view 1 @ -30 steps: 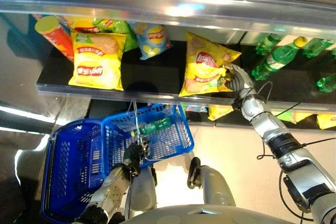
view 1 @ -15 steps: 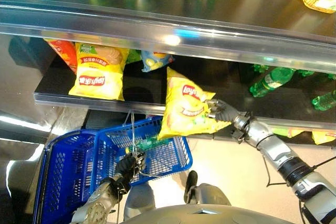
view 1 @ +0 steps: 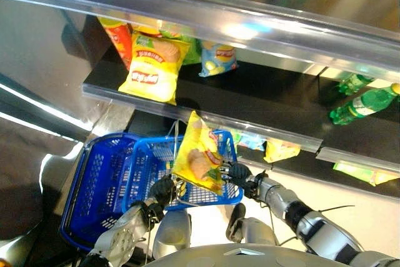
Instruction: Pick up the snacks into the basket
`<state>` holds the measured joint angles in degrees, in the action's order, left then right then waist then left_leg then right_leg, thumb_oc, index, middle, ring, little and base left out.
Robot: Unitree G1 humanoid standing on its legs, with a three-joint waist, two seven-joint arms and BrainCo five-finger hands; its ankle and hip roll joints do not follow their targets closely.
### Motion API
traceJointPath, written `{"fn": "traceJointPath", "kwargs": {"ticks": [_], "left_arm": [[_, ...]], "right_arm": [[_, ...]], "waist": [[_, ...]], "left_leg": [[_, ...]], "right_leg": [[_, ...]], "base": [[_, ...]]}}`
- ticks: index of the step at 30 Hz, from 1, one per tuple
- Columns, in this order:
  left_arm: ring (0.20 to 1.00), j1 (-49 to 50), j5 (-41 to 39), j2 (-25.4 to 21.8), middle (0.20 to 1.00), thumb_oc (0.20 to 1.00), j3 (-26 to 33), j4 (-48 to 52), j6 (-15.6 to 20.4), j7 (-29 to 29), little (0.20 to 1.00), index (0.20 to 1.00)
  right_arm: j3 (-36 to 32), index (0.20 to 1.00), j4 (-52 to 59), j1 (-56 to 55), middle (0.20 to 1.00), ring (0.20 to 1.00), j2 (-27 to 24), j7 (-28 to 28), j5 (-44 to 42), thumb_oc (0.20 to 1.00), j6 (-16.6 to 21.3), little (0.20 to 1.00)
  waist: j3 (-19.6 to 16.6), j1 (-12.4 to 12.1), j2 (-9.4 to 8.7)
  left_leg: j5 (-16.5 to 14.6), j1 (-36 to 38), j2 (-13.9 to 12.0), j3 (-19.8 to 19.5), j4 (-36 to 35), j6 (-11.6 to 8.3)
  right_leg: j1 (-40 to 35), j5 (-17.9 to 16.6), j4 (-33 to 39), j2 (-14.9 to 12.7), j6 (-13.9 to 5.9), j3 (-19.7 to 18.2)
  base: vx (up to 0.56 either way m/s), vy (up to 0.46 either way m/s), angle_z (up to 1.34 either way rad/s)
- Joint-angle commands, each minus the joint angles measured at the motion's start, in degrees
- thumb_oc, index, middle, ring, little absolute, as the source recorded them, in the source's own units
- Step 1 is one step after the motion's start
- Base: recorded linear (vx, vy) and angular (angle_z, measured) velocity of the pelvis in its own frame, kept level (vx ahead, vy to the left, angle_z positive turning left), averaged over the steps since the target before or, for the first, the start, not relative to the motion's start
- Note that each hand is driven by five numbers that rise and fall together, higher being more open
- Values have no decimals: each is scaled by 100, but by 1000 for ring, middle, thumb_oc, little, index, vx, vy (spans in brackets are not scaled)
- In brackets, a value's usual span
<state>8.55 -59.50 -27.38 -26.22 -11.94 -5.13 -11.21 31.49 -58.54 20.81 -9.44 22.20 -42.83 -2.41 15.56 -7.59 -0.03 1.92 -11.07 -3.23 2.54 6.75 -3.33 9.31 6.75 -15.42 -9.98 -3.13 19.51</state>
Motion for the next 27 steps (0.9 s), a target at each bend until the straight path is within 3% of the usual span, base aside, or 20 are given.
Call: {"fn": "traceJointPath", "kwargs": {"ticks": [1,11,18,25,26,27], "left_arm": [[200,-19,-260,79,200,200,-76,2055,529,-701,200,200],[200,-450,-321,191,200,200,-181,2391,481,-545,200,200],[200,-682,-360,210,200,200,-316,2592,424,-461,200,200],[200,-772,-384,203,200,200,-361,2623,430,-427,200,200],[200,-779,-401,199,200,200,-364,2614,434,-401,200,200],[200,-783,-415,202,200,200,-363,2608,441,-384,200,200]], "right_arm": [[-240,200,-359,326,200,200,91,-182,168,200,209,200],[-1268,200,-2017,830,200,200,416,-721,393,200,200,200],[-1719,200,-2473,1024,200,200,290,-1103,517,200,142,200],[-1779,200,-2602,1050,200,200,258,-1161,695,200,98,200],[-1787,282,-2620,1074,282,282,255,-1230,694,282,118,282],[-1797,492,-2634,1084,492,492,259,-1245,698,492,116,492]], "waist": [[-40,-248,-20],[39,-434,202],[47,-523,373],[-7,-524,386],[-11,-517,385],[-13,-511,383]], "left_leg": [[-58,-402,46,19,407,262],[-180,-769,148,-91,763,337],[-255,-990,205,-143,989,382],[-283,-1130,222,-176,1065,408],[-292,-1151,225,-164,1090,412],[-298,-1162,221,-159,1097,412]], "right_leg": [[91,-581,-114,-470,-530,-132],[360,-466,-493,-577,-517,-68],[524,-392,-711,-647,-531,-5],[671,-360,-834,-682,-529,1],[694,-357,-861,-674,-527,-6],[704,-340,-871,-669,-522,-13]], "base": [[-53,22,10],[-24,21,12],[-14,16,9],[-3,9,9],[0,0,0],[0,0,0]]}}
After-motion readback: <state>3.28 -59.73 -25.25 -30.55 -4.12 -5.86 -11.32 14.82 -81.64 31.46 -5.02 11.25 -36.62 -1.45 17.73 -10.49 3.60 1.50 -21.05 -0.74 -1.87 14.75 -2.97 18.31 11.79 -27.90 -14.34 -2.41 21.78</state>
